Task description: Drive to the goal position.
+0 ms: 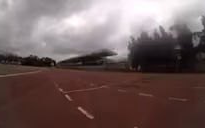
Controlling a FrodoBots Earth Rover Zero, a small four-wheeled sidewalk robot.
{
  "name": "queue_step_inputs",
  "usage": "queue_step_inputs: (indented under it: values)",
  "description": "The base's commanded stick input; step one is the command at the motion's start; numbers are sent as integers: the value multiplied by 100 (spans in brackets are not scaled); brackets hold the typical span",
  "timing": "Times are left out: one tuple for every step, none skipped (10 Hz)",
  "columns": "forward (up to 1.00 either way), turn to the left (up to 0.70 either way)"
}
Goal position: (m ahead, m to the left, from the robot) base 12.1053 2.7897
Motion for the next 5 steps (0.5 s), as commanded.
queue_step_inputs:
  values:
    - [70, 0]
    - [70, 0]
    - [70, 0]
    - [70, 0]
    - [70, 0]
